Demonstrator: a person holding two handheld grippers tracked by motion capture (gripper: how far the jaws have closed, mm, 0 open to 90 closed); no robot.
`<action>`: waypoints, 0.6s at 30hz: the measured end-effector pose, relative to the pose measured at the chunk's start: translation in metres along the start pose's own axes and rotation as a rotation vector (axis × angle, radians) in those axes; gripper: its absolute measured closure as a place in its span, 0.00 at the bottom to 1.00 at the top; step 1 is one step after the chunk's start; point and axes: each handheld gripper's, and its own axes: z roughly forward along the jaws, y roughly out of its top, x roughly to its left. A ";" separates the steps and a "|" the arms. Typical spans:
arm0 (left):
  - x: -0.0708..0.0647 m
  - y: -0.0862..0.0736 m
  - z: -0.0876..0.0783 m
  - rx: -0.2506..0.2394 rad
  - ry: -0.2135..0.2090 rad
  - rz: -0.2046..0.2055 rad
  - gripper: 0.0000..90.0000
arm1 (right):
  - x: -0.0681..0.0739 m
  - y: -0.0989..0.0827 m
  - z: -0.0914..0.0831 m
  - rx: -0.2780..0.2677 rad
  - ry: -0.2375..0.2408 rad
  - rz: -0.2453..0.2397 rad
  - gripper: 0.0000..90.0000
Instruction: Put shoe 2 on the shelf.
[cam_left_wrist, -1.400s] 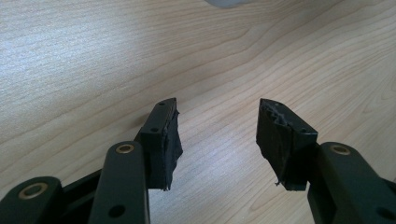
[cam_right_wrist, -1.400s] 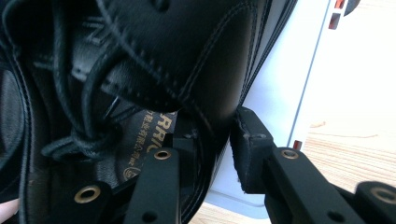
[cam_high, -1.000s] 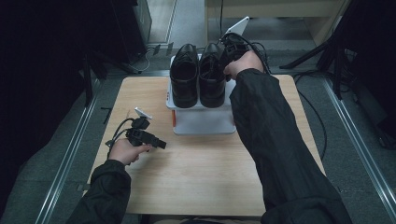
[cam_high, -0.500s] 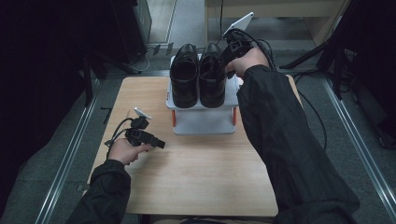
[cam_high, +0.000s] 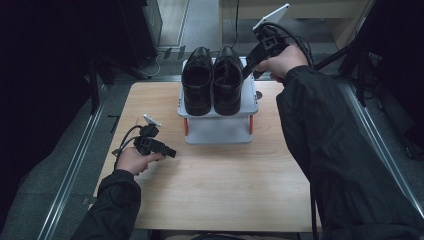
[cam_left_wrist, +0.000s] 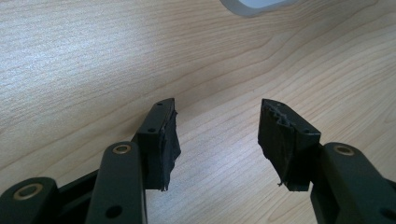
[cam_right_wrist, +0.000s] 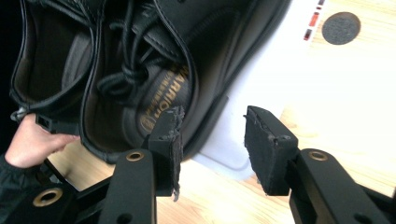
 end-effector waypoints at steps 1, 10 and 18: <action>0.000 -0.001 0.000 0.002 0.000 -0.002 0.52 | -0.001 -0.002 -0.003 0.005 -0.003 0.001 0.64; 0.002 -0.005 -0.003 0.006 0.004 0.009 0.52 | -0.023 -0.023 -0.008 -0.018 0.011 -0.027 0.63; 0.004 -0.005 -0.003 0.007 0.003 0.002 0.52 | -0.042 -0.039 0.003 -0.021 0.022 -0.049 0.62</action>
